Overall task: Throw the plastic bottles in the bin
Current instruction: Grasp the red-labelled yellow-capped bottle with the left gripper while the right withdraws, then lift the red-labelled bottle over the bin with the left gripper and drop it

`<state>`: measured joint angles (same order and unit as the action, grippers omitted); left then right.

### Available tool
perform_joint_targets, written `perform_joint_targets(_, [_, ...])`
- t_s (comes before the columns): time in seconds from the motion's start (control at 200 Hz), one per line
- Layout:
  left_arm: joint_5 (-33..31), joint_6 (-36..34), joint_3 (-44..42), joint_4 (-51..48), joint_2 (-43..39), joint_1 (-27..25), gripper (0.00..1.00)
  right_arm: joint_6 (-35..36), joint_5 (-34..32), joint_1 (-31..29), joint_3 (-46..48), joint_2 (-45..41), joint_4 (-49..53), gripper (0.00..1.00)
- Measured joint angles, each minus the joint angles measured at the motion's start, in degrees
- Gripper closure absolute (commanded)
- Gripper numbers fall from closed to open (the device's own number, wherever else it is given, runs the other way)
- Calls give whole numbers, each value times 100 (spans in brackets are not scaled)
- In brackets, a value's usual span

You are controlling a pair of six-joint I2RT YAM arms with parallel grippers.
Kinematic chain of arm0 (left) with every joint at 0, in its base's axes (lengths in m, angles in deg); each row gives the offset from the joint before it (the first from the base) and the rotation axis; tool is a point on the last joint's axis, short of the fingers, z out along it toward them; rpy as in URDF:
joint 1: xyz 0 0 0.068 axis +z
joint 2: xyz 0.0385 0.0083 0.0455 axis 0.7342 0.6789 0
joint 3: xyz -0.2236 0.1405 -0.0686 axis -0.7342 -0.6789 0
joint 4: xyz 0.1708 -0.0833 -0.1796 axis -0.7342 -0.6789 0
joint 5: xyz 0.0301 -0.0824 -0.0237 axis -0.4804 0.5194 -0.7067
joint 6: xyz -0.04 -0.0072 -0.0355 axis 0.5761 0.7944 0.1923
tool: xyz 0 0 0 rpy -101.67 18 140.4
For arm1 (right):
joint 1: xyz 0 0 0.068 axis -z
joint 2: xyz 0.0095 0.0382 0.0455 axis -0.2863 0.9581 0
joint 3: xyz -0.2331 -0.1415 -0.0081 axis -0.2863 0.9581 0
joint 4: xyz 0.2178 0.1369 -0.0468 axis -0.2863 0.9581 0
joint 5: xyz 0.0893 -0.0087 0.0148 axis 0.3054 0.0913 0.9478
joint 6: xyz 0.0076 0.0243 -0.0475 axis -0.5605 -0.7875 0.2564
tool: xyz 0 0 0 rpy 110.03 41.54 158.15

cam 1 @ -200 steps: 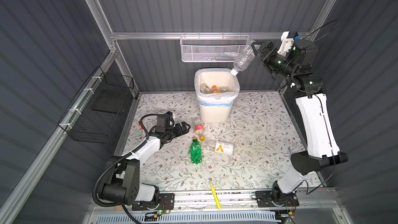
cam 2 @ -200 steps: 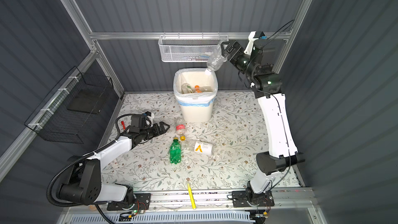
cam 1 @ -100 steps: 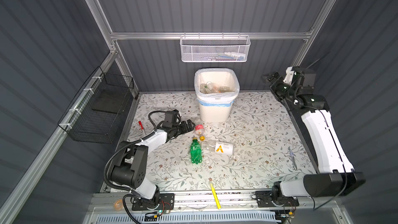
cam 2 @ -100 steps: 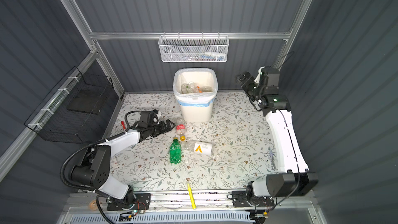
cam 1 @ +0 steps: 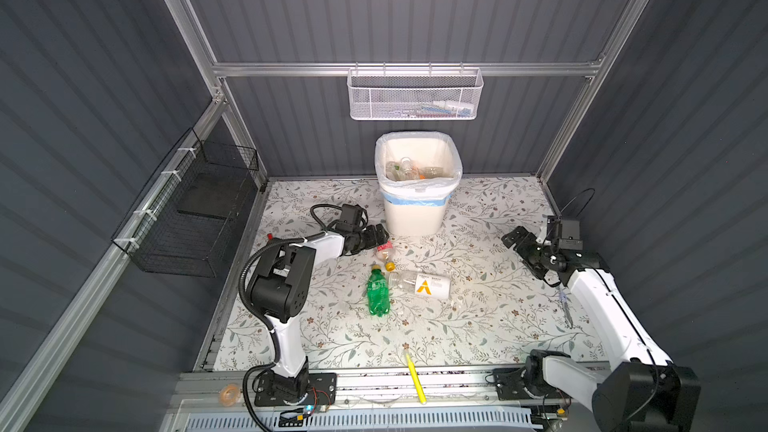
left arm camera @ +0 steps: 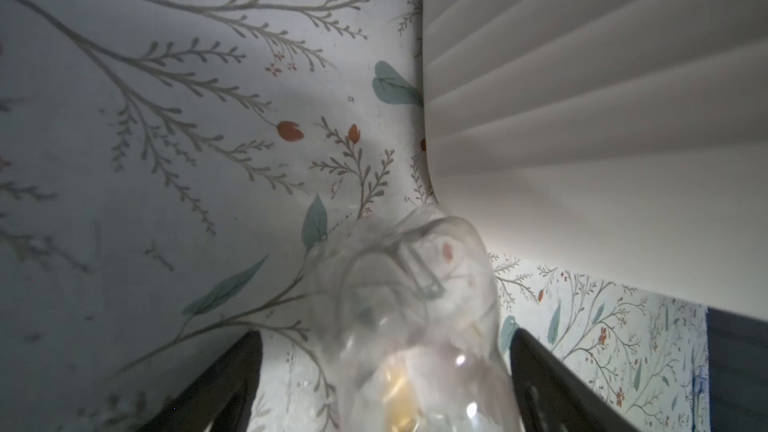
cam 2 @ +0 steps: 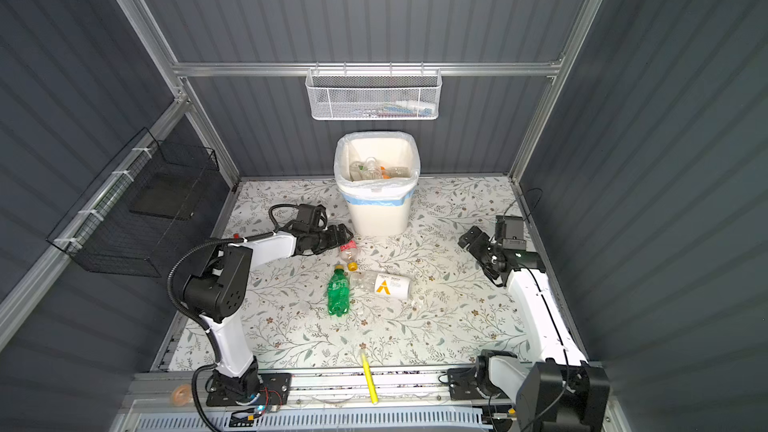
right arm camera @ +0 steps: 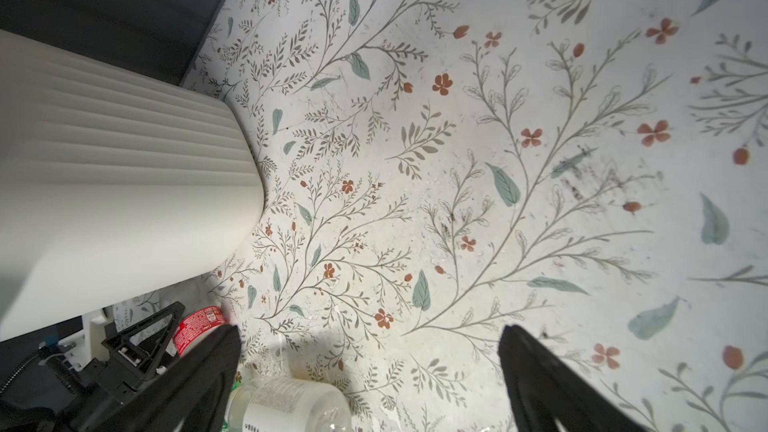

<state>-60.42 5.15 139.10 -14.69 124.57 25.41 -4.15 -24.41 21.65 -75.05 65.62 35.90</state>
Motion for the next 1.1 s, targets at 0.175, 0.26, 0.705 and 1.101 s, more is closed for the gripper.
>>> perform_joint_targets(0.175, [-105, 87, 68, -26, 66, -66, 19, 57, 90, 31, 4, 306, -387, 1])
perform_joint_targets(0.26, [-146, 138, 68, -39, 68, -66, 27, 57, 157, 31, 9, 516, -535, 1])
perform_joint_targets(0.705, [-573, 319, 72, -291, -186, -57, 48, -11, 422, 42, 249, 859, -1178, 1])
perform_joint_targets(1.101, [-1156, -52, 1497, -1252, -1145, 542, 51, -146, 723, 52, 503, 883, -1412, 1])
